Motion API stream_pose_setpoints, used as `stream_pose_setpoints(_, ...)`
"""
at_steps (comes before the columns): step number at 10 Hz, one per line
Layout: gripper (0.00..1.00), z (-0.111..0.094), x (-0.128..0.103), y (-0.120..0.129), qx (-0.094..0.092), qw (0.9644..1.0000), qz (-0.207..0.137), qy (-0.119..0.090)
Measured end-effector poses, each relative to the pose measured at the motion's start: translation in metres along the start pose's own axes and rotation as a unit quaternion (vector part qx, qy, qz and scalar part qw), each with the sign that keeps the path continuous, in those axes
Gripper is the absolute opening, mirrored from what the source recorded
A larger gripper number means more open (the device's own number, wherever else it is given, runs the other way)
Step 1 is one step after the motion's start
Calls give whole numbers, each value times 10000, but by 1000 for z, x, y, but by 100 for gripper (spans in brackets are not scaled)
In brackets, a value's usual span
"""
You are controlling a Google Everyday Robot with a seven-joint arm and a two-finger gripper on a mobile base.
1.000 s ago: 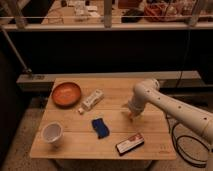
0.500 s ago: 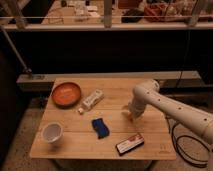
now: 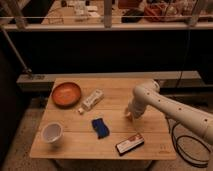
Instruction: Place the pepper on the white sponge
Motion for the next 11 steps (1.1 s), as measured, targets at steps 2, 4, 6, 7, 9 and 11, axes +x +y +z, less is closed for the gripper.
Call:
stream_pose_setpoints(2, 28, -2, -1, 3, 12, 10000, -17, 2)
stream_pose_setpoints(4, 12, -4, -3, 4, 34, 10000, -37, -6)
stream_pose_setpoints(6, 12, -13, -10, 1, 37, 9999, -143, 46)
stream_pose_setpoints(7, 12, -19, -17, -5, 49, 9997, -247, 62)
stream_pose_setpoints(9, 12, -27, -29, -4, 10, 9992, -392, 81)
stream_pose_setpoints(11, 12, -24, -35, -6, 23, 9987, -504, 108)
